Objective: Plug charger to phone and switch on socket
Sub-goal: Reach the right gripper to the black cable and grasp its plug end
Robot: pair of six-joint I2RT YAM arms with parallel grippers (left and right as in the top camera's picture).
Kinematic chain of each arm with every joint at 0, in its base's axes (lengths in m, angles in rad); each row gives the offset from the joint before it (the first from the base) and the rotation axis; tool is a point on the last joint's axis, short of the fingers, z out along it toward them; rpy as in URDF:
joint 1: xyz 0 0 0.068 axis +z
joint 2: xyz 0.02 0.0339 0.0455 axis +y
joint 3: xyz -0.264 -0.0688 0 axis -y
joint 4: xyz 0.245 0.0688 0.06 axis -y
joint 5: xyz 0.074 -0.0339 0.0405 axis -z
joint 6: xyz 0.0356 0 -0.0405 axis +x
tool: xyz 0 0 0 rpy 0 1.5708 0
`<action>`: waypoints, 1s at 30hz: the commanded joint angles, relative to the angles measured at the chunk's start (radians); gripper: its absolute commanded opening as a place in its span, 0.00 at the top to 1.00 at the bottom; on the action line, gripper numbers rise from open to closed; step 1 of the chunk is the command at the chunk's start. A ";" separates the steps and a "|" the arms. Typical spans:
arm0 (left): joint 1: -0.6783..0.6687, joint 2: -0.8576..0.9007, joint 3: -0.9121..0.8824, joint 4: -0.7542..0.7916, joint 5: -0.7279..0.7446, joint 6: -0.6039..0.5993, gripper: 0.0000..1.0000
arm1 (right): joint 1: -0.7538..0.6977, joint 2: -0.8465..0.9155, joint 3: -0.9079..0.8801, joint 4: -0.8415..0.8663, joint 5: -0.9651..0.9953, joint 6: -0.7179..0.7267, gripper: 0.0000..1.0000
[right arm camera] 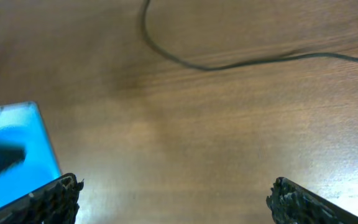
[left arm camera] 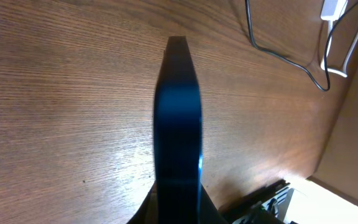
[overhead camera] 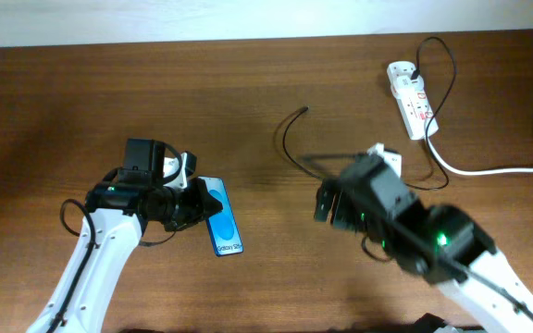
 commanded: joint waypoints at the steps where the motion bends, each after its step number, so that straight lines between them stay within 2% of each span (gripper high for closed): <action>1: 0.001 0.002 0.007 0.003 0.034 0.017 1.00 | -0.149 0.104 0.049 0.021 -0.203 -0.052 0.00; 5: 0.001 0.002 0.007 0.003 0.034 0.017 1.00 | -0.295 0.259 0.049 0.203 -0.469 -0.077 0.00; 7: 0.001 0.002 0.007 0.003 0.033 0.017 1.00 | -0.343 0.348 0.049 0.339 -0.555 -0.076 0.07; 9: 0.001 0.002 0.007 0.003 0.034 0.016 1.00 | -0.370 0.425 0.049 0.444 -0.605 -0.076 0.08; 13: 0.001 0.002 0.007 0.002 0.034 0.016 1.00 | -0.395 0.632 0.049 0.666 -0.613 0.014 0.11; 16: 0.001 0.002 0.007 0.002 0.034 0.016 1.00 | -0.412 0.835 0.065 0.869 -0.657 0.131 0.19; 21: 0.001 0.002 0.007 0.003 0.034 0.016 1.00 | -0.413 1.012 0.183 0.933 -0.641 0.218 0.26; 25: 0.001 0.002 0.007 0.003 0.032 0.017 1.00 | -0.413 1.038 0.197 0.990 -0.541 0.357 0.34; 30: 0.001 0.002 0.007 0.003 0.026 0.017 1.00 | -0.409 1.096 0.197 1.010 -0.491 0.391 0.40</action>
